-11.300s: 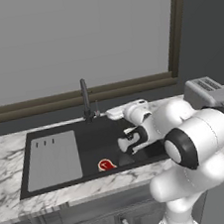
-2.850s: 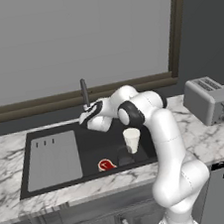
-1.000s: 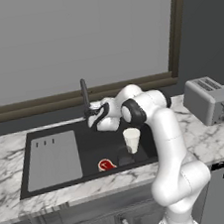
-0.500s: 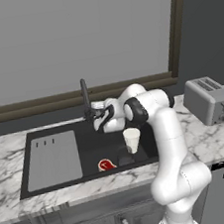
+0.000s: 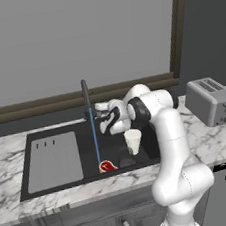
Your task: Pick the jug and jar and place them in the sink. Then turn on the water.
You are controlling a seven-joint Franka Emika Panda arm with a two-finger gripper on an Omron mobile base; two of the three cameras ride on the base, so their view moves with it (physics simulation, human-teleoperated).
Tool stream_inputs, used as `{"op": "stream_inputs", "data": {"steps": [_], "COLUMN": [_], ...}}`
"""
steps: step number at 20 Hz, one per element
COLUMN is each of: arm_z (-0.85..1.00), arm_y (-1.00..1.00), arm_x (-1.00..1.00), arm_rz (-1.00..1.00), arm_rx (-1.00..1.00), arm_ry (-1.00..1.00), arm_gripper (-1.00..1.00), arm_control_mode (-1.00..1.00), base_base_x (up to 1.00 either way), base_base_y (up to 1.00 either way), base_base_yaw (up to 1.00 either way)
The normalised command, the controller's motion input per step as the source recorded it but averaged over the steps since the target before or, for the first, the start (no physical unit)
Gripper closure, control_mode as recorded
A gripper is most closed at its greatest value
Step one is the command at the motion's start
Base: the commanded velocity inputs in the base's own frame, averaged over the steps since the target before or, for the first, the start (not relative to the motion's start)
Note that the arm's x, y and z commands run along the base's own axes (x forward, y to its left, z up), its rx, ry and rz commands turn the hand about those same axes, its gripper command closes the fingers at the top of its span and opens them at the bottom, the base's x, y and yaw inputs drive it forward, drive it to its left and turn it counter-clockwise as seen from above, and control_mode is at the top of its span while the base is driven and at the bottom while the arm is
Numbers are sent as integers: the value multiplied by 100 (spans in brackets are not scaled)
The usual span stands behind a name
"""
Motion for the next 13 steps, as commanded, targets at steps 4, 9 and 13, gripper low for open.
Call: {"op": "stream_inputs", "data": {"steps": [4,9,13], "arm_z": [0,0,0], "arm_y": [-45,-46,-40], "arm_x": [6,3,1], "arm_rz": [2,4,5], "arm_rx": [0,0,0], "arm_ry": [0,0,0], "arm_gripper": [-100,-100,-100], "arm_control_mode": [-100,-100,-100], "base_base_x": [0,0,0], "base_base_y": [0,0,0], "base_base_yaw": [0,0,0]}}
